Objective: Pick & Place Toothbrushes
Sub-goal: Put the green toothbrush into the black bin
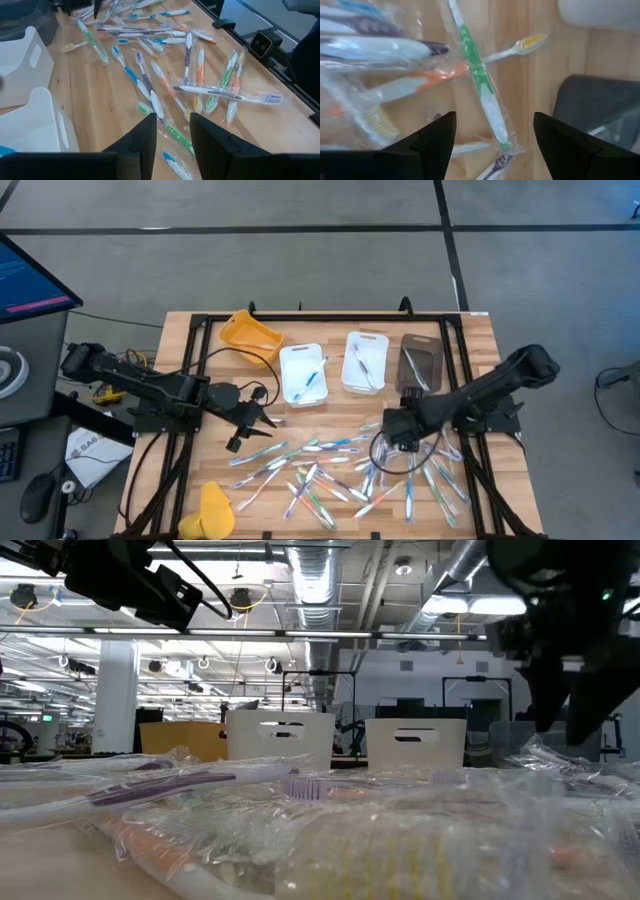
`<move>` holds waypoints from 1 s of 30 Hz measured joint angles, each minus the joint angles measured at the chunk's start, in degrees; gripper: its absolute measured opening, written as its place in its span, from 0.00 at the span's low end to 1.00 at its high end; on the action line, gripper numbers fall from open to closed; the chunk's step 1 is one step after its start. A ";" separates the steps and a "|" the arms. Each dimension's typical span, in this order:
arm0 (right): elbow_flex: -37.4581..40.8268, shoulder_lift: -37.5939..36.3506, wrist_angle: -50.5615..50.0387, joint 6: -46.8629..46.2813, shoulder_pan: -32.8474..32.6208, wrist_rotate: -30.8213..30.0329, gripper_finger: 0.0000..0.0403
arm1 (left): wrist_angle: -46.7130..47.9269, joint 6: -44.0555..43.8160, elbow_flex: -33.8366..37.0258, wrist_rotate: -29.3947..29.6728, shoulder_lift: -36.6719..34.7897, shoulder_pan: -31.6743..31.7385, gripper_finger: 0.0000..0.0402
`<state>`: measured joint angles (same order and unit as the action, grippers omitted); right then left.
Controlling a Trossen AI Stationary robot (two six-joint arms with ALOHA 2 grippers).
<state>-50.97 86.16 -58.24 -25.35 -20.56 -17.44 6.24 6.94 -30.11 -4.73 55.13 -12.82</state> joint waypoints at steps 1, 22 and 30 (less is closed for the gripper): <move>0.01 0.66 0.13 0.66 0.80 1.11 0.65 | 0.00 0.00 0.00 -0.02 0.00 0.00 0.27; 4.23 4.25 8.36 6.02 7.67 4.56 0.64 | -2.75 -0.37 5.27 -0.02 0.02 0.02 0.27; 4.23 4.25 9.85 5.87 7.67 4.56 0.50 | -7.28 -0.37 6.86 -0.03 0.00 0.02 0.27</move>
<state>-46.74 90.41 -48.39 -19.49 -12.89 -12.88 -1.04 6.57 -23.24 -4.76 55.13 -12.80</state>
